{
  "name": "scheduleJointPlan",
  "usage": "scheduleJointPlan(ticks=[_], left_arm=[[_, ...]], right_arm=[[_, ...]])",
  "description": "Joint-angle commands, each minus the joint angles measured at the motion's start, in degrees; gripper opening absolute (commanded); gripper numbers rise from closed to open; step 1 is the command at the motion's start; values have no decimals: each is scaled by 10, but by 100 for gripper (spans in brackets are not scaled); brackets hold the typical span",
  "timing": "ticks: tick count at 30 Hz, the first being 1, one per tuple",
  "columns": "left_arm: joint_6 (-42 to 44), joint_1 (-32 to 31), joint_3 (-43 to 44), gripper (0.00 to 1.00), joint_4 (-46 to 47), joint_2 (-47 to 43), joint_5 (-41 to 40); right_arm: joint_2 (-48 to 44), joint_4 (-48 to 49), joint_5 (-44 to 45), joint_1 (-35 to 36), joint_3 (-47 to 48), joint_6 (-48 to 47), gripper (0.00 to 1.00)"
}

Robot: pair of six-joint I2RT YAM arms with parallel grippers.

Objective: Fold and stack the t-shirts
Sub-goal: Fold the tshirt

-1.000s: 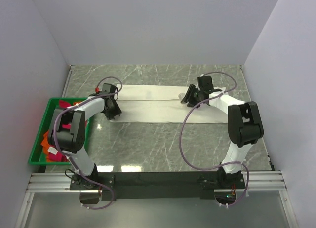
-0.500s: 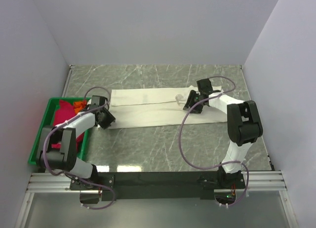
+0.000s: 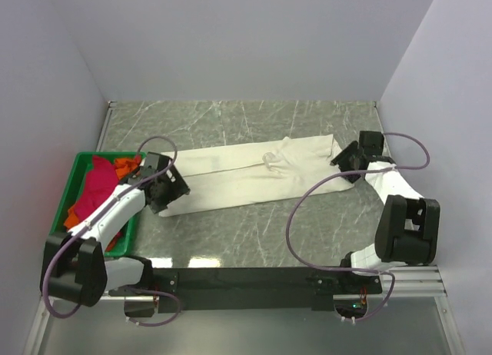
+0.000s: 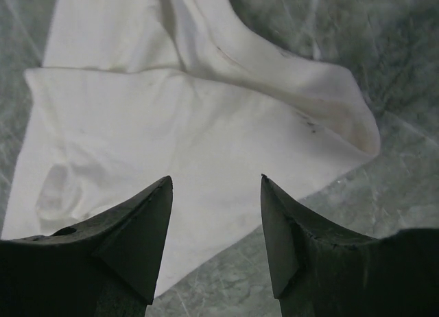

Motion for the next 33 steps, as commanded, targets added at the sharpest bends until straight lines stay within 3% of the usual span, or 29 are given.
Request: scheduleJointPlan(ticks=[1, 9, 17, 21, 28, 31, 33], left_arm=[[30, -23, 49, 89, 13, 48, 6], [14, -48, 69, 88, 36, 169, 38], [-59, -66, 27, 86, 102, 208, 112], [-102, -130, 36, 86, 127, 228, 135], [-200, -262, 72, 87, 199, 275, 220], [-190, -307, 135, 88, 148, 291, 192], [-175, -311, 164, 89, 114, 282, 149]], right_arm=[[18, -15, 1, -1, -19, 42, 61], [104, -56, 8, -1, 21, 78, 59], [270, -130, 30, -1, 195, 54, 58], [349, -182, 38, 0, 324, 36, 58], [494, -231, 28, 0, 630, -30, 59], [506, -238, 8, 5, 671, -53, 59], [455, -199, 8, 15, 638, -65, 59]])
